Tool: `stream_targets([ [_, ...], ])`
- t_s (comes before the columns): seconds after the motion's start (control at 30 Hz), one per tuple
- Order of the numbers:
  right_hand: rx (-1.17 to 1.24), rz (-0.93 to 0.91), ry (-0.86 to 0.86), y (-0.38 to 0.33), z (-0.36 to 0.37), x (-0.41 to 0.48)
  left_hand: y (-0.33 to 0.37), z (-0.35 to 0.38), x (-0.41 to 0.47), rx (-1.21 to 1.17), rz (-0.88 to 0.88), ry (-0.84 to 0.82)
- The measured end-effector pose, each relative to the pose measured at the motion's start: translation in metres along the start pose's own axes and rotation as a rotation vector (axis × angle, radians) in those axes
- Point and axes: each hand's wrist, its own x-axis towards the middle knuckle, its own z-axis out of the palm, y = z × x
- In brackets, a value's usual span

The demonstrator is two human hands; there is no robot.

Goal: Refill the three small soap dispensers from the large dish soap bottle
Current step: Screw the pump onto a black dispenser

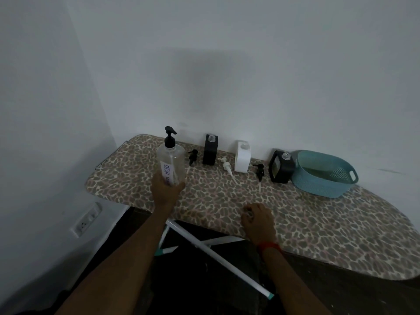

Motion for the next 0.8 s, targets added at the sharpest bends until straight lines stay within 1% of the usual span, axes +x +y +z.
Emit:
stream_targets([
  [0.1,0.008,0.012,-0.017,-0.001,-0.002,0.000,0.001,-0.002,-0.005,0.040,-0.033,-0.024],
  [0.13,0.013,0.020,-0.023,-0.001,-0.003,-0.001,0.001,-0.004,-0.010,0.073,-0.069,-0.006],
  [0.2,0.015,0.016,-0.025,-0.002,-0.003,-0.001,0.000,-0.002,-0.028,0.093,-0.093,0.085],
  [0.27,0.003,0.010,-0.028,-0.004,-0.004,-0.001,-0.002,0.005,-0.056,0.062,-0.009,0.201],
  [0.3,-0.001,0.020,-0.031,-0.005,-0.004,-0.001,-0.005,0.011,-0.070,0.058,0.065,0.216],
  [0.33,-0.005,0.021,-0.027,-0.006,-0.005,-0.001,-0.006,0.019,-0.083,0.075,0.150,0.179],
  [0.37,-0.010,0.001,-0.016,-0.007,-0.005,0.000,-0.007,0.026,-0.091,0.107,0.237,0.098],
  [0.43,-0.007,-0.009,-0.026,-0.009,-0.006,0.002,-0.003,0.040,-0.094,0.194,0.352,-0.164],
  [0.5,0.017,0.057,-0.093,-0.012,-0.010,0.008,0.005,0.051,-0.085,0.316,0.400,-0.431],
  [0.53,0.048,0.107,-0.116,-0.014,-0.011,0.011,0.007,0.055,-0.078,0.394,0.427,-0.507],
  [0.6,0.160,0.176,-0.122,-0.023,-0.015,0.021,0.007,0.064,-0.065,0.532,0.451,-0.548],
  [0.63,0.199,0.161,-0.102,-0.031,-0.016,0.029,0.005,0.067,-0.059,0.591,0.455,-0.542],
  [0.7,0.209,0.085,-0.077,-0.051,-0.018,0.053,-0.001,0.072,-0.054,0.691,0.450,-0.519],
  [0.8,0.217,-0.021,-0.079,-0.089,-0.015,0.104,-0.014,0.077,-0.052,0.699,0.444,-0.481],
])
